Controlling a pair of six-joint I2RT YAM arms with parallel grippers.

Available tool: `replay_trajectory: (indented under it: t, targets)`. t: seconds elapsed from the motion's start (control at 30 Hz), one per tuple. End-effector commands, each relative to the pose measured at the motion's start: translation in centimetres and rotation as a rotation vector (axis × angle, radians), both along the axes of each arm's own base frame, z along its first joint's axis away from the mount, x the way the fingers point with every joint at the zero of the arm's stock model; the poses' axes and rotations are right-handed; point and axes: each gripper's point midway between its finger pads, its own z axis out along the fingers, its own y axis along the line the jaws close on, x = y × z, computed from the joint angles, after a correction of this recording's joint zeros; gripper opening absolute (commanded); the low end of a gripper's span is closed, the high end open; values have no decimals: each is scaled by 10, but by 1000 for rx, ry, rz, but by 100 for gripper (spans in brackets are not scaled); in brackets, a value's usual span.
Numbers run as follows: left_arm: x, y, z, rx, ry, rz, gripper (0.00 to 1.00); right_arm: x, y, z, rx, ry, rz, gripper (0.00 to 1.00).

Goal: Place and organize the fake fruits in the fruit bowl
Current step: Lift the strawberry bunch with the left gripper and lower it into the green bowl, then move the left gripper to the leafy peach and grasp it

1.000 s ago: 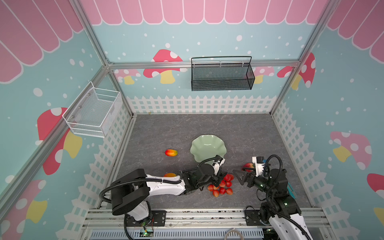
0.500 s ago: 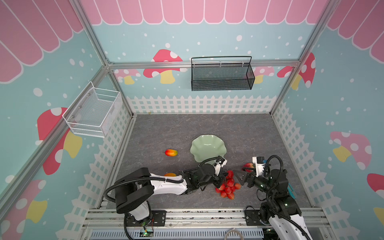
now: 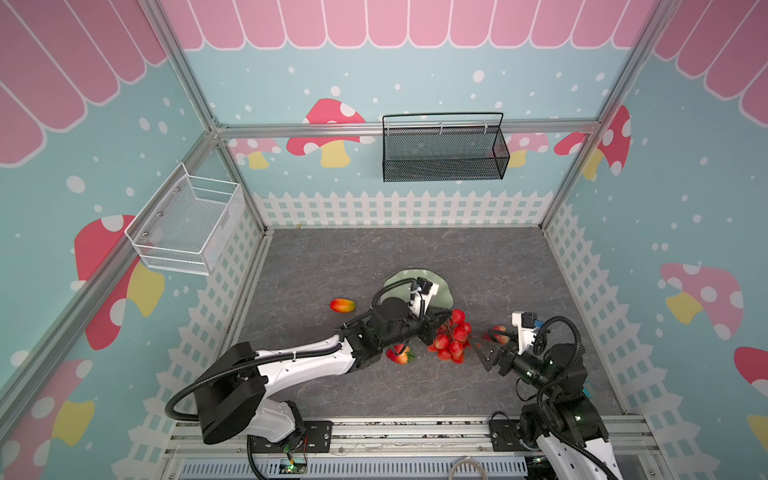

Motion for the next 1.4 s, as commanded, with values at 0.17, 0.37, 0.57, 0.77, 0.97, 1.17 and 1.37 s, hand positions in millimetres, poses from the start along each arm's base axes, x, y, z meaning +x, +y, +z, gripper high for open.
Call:
replay_trajectory:
  t: [0.17,0.37,0.57,0.77,0.97,1.17,1.37]
  targets:
    - [88,54,12,75,6,280,0,2,9,12,61,-35,45,96]
    - [121,63,-26,88,66,313,0,9,10,14,45,-33,47,96]
    - [137,66,-56,91,90,331,0,18,14,14,33,-23,67,96]
    - [139,64,-82,120,138,321,3,21,14,10,29,-21,61,96]
    - [138,69,-78,132,114,331,41,22,14,8,21,-16,64,96]
    - [116,81,-46,128,55,301,56,24,15,2,-21,6,73,97]
    - [49,123,-68,311,94,244,78,15,40,-20,-118,91,219,97]
